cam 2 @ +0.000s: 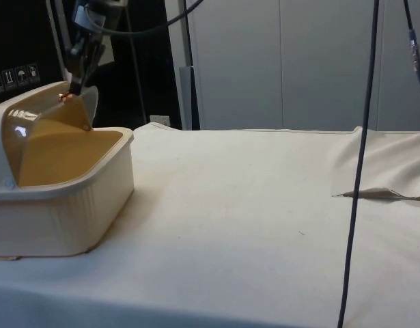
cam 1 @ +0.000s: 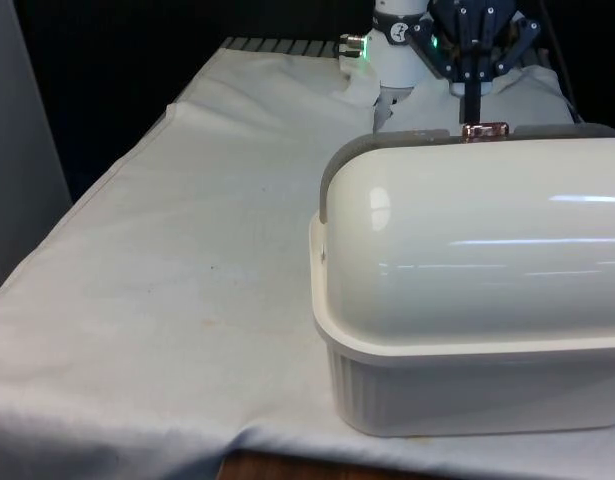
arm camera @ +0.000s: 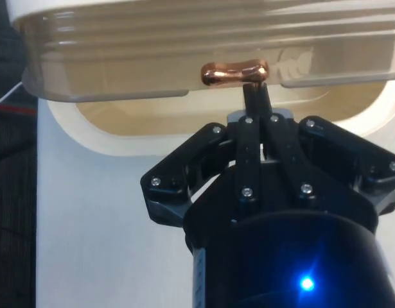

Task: Open the lid, then close it.

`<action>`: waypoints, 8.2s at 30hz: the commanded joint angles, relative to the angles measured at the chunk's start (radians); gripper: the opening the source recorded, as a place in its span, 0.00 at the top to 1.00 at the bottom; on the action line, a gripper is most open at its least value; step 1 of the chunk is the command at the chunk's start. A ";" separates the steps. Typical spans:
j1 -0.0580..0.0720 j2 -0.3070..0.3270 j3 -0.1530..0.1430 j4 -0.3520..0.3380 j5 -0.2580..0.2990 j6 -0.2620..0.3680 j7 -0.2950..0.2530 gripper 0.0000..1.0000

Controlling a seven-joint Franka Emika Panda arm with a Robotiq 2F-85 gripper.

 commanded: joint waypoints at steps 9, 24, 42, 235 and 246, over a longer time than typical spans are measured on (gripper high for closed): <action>0.001 0.027 -0.003 0.052 0.000 0.009 0.014 1.00; 0.006 0.082 -0.009 0.162 -0.006 0.000 0.043 1.00; 0.004 0.038 -0.010 0.226 -0.009 -0.065 0.037 1.00; 0.005 0.210 0.010 0.447 -0.029 -0.418 0.028 1.00; 0.002 0.212 0.012 0.472 -0.022 -0.533 0.030 1.00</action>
